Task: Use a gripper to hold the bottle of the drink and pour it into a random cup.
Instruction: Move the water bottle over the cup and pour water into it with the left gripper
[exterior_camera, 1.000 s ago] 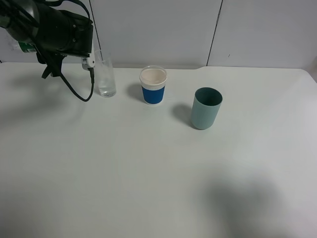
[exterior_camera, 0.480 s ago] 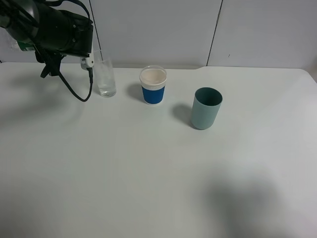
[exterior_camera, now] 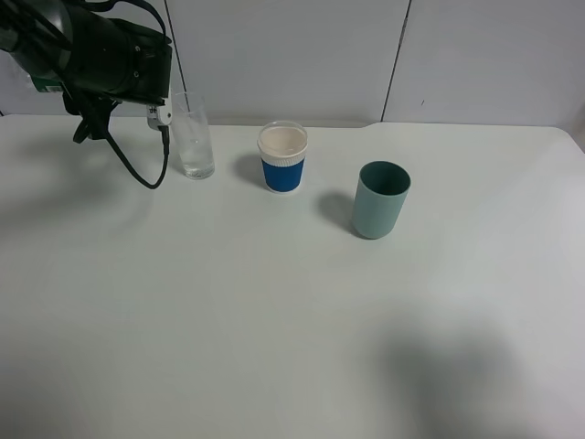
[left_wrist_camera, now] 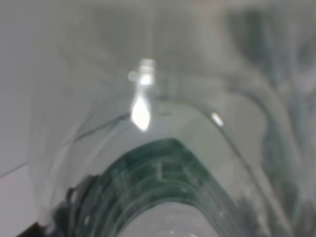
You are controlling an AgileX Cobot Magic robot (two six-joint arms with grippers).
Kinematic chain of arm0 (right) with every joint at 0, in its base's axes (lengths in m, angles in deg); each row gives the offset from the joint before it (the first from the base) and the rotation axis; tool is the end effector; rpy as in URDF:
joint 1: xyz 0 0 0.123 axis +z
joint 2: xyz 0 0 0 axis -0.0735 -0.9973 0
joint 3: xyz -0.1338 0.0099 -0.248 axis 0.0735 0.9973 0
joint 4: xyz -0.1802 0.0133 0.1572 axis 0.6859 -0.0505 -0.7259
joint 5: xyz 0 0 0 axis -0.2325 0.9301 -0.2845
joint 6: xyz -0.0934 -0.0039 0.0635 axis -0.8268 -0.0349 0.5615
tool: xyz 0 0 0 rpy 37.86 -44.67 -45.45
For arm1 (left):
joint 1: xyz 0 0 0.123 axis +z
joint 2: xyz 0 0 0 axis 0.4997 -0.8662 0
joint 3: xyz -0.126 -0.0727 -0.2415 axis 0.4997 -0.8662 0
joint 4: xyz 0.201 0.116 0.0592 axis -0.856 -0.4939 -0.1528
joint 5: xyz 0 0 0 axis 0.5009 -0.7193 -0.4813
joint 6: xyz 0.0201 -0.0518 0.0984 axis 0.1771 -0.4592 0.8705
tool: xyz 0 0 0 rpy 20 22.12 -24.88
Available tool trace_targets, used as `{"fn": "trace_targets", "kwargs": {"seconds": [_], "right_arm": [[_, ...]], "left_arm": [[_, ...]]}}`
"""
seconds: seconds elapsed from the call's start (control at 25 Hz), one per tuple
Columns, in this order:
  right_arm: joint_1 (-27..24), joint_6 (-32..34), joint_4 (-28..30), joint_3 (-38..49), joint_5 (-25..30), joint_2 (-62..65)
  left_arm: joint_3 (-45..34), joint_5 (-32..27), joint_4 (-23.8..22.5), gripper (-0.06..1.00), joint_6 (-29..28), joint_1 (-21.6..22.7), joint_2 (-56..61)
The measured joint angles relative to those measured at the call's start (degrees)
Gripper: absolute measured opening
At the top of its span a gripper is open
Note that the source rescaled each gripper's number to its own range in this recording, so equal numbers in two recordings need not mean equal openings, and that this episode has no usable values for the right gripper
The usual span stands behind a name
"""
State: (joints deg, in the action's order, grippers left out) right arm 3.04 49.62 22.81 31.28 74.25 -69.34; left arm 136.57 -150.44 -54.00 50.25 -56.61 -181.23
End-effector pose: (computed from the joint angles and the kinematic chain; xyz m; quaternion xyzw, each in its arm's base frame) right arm 0.0082 0.0027 0.2565 -0.0090 0.8573 -0.0016 0.5148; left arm 0.3943 -0.0851 0.2013 0.4363 0.6947 0.5576 0.1273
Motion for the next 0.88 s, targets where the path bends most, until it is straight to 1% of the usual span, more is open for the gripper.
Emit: {"fn": "trace_targets", "kwargs": {"seconds": [0.88], "right_arm": [[0.00,0.00,0.00,0.00,0.00,0.00]], "left_arm": [[0.00,-0.42,-1.22,0.00,0.81,0.00,0.00]]}}
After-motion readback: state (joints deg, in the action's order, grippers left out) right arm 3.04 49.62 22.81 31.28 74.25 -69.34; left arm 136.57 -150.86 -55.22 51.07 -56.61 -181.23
